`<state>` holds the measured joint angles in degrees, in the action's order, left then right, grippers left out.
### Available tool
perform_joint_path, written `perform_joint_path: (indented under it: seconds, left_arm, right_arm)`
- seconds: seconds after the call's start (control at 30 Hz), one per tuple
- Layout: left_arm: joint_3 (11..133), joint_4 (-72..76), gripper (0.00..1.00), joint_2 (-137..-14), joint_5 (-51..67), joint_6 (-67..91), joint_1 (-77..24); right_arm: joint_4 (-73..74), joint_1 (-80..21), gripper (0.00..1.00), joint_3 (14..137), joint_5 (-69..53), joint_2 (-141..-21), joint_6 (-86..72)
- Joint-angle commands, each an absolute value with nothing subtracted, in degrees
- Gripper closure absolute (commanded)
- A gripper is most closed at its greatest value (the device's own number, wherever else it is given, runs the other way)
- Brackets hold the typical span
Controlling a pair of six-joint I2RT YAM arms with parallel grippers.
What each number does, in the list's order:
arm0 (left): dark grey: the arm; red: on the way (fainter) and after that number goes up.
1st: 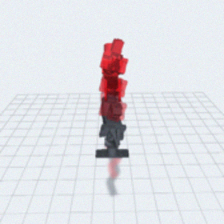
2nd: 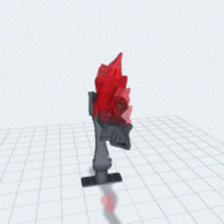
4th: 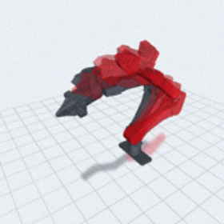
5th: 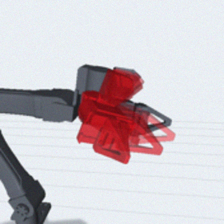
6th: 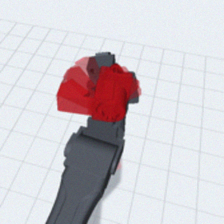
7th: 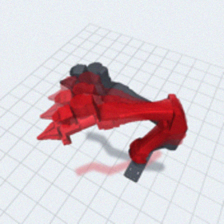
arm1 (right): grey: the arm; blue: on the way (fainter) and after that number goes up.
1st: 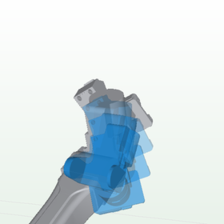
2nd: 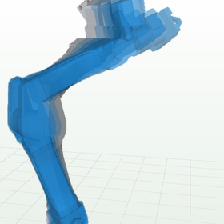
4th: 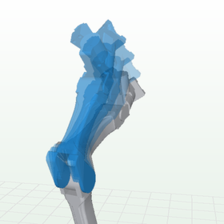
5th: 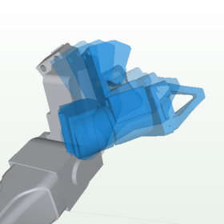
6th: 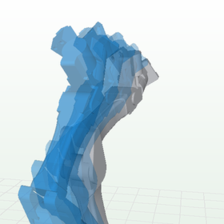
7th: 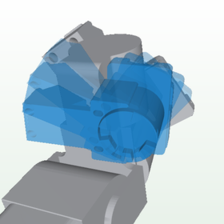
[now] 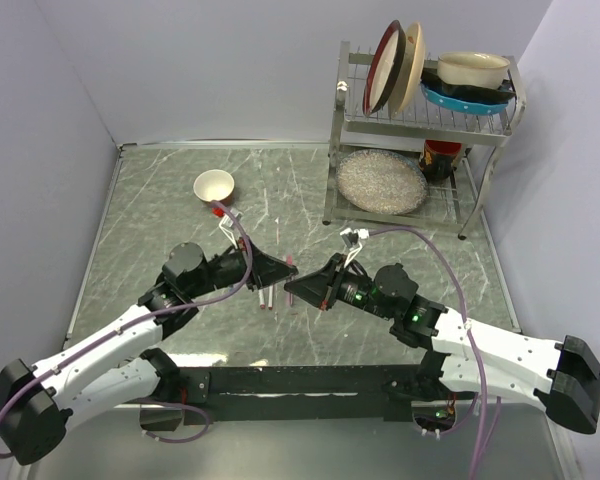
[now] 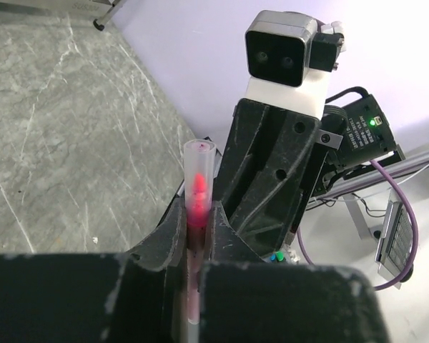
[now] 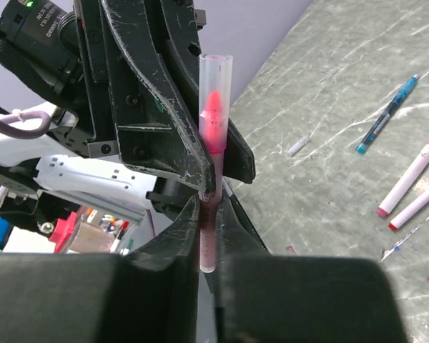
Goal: Insert the pens into the pen caps
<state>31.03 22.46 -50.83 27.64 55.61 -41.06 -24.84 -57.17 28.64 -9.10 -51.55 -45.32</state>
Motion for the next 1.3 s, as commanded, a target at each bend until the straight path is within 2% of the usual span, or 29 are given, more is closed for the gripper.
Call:
perform_joint_path:
  seconds: [0.0, 0.03, 0.1, 0.27, 0.57, 0.67, 0.77, 0.8, 0.83, 0.93, 0.97, 1.07, 1.27]
  left_arm:
    - [32.61, 24.79, 0.99, -50.89, 28.14, 56.43, -41.40]
    - [32.52, 24.44, 0.99, -49.93, 27.26, 56.34, -41.48]
    - [32.26, 23.56, 0.99, -48.96, 24.89, 56.08, -41.40]
    - [32.26, 22.59, 0.99, -46.93, 22.94, 56.25, -41.48]
    - [31.38, 24.96, 0.99, -47.02, 23.38, 57.83, -41.48]
    - [30.85, 25.49, 0.99, -46.58, 23.12, 58.27, -41.48]
    - [31.02, 25.31, 0.99, -46.23, 23.64, 58.18, -41.57]
    - [31.37, 25.05, 0.99, -46.23, 23.90, 58.10, -41.49]
    - [31.64, 24.61, 0.98, -46.40, 24.08, 58.01, -41.48]
    - [32.52, 22.51, 0.68, -46.41, 24.26, 57.39, -41.48]
    - [32.69, 22.06, 0.53, -46.32, 24.00, 56.78, -41.57]
    - [33.57, 20.04, 0.43, -45.79, 21.80, 55.47, -41.48]
    - [37.70, 16.53, 0.42, -47.72, 19.87, 53.44, -41.48]
  right_arm:
    - [-29.62, -57.83, 0.78, 28.92, -11.86, -50.54, -45.44]
    - [-30.05, -57.83, 0.67, 28.39, -12.30, -50.54, -46.14]
    - [-30.93, -57.75, 0.59, 27.78, -13.35, -50.54, -47.10]
    - [-33.57, -58.09, 0.57, 25.66, -13.97, -50.98, -48.96]
    - [-36.39, -58.27, 0.60, 27.16, -14.68, -53.61, -49.75]
    - [-36.30, -58.36, 0.65, 28.47, -14.94, -55.19, -50.01]
    - [-37.61, -58.36, 0.85, 29.09, -15.82, -56.51, -50.71]
    - [-38.31, -58.27, 0.99, 29.00, -15.91, -56.60, -51.15]
    - [-38.84, -58.36, 1.00, 28.92, -16.08, -56.78, -51.15]
    - [-38.41, -58.36, 1.00, 29.18, -17.05, -56.95, -50.80]
    - [-38.32, -58.45, 1.00, 29.09, -17.05, -56.87, -50.71]
    - [-38.94, -58.71, 1.00, 28.21, -17.05, -56.34, -50.89]
    - [-38.32, -58.80, 1.00, 27.77, -17.31, -55.81, -50.89]
